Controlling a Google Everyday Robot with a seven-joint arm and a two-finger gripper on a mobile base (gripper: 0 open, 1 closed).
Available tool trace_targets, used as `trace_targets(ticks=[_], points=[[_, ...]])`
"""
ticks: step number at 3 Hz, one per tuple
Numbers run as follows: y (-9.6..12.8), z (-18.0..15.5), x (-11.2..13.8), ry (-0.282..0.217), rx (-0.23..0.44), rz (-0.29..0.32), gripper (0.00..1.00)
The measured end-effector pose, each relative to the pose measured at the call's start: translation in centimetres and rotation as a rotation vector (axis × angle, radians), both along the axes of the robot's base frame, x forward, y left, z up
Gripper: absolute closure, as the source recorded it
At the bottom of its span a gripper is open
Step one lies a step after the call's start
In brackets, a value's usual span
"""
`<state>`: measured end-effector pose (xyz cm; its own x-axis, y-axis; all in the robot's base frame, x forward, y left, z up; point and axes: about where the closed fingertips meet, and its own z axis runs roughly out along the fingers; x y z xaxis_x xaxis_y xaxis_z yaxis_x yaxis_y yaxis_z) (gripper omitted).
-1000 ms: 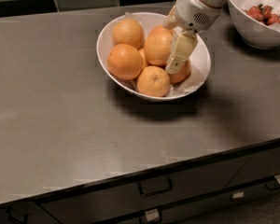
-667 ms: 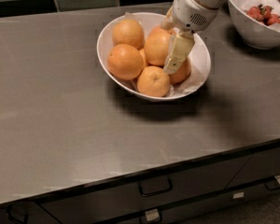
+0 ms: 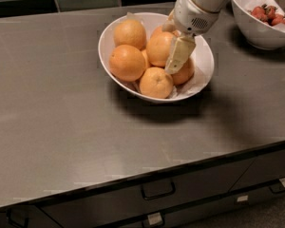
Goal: Pick orange from white bowl
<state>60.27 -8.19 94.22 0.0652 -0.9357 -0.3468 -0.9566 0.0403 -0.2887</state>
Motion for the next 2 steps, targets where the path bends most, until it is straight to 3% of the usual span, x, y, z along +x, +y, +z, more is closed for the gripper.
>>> trace_targets(ticks=[2], points=[[0.13,-0.5,0.26,-0.047,-0.002,0.041,0.26]])
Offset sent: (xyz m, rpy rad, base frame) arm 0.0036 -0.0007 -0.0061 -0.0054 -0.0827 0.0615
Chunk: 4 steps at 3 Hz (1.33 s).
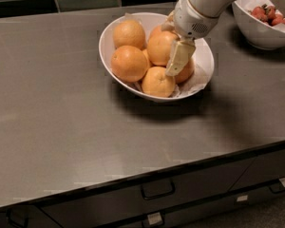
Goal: Pick orange from white bowl
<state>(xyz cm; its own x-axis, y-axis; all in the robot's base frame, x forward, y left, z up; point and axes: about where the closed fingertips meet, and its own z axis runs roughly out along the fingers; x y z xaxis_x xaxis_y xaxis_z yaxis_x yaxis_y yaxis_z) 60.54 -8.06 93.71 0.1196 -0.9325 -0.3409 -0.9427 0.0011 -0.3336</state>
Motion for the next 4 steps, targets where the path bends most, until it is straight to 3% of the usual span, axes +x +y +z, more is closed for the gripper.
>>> trace_targets(ticks=[1,4], points=[[0.0,0.29,0.0,0.0,0.0,0.0,0.35],[0.64,0.85,-0.44,-0.036,0.001,0.012,0.99]])
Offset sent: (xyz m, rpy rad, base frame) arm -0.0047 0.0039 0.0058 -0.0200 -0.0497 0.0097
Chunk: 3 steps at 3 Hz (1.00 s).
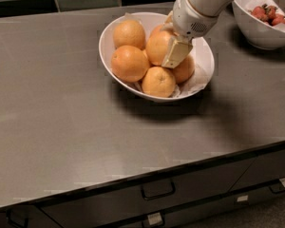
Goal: Pick orange from white bowl
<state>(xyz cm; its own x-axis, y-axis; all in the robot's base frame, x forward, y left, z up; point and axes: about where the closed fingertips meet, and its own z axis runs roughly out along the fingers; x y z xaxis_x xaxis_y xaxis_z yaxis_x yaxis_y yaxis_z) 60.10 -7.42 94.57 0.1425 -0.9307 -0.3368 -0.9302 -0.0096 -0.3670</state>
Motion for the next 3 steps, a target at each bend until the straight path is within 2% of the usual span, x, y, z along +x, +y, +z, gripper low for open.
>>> trace_targets(ticks=[1,3], points=[[0.48,0.19,-0.34,-0.023,0.006,0.003,1.0],[0.68,-0.12,-0.17,-0.024,0.019,0.004,0.97]])
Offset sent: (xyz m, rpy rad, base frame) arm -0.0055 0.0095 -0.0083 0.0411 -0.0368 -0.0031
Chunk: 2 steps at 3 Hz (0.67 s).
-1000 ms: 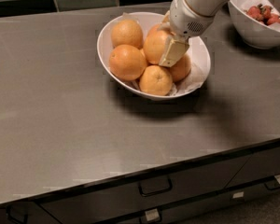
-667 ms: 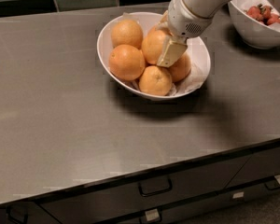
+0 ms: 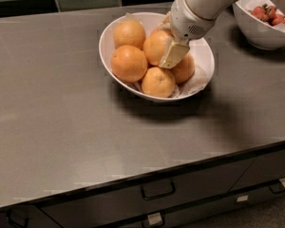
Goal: Pick orange from white bowl
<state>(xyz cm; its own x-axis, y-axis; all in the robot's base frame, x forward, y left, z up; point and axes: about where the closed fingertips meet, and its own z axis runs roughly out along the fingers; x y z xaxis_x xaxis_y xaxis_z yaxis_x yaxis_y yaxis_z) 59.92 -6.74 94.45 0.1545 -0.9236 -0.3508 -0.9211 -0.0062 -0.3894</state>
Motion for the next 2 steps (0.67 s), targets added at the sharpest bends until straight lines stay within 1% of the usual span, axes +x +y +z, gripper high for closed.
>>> trace_targets(ticks=[1,2], points=[[0.0,0.11,0.05,0.001,0.001,0.0,0.95],[-0.02,0.04,0.15,0.0,0.004,-0.002,1.0]])
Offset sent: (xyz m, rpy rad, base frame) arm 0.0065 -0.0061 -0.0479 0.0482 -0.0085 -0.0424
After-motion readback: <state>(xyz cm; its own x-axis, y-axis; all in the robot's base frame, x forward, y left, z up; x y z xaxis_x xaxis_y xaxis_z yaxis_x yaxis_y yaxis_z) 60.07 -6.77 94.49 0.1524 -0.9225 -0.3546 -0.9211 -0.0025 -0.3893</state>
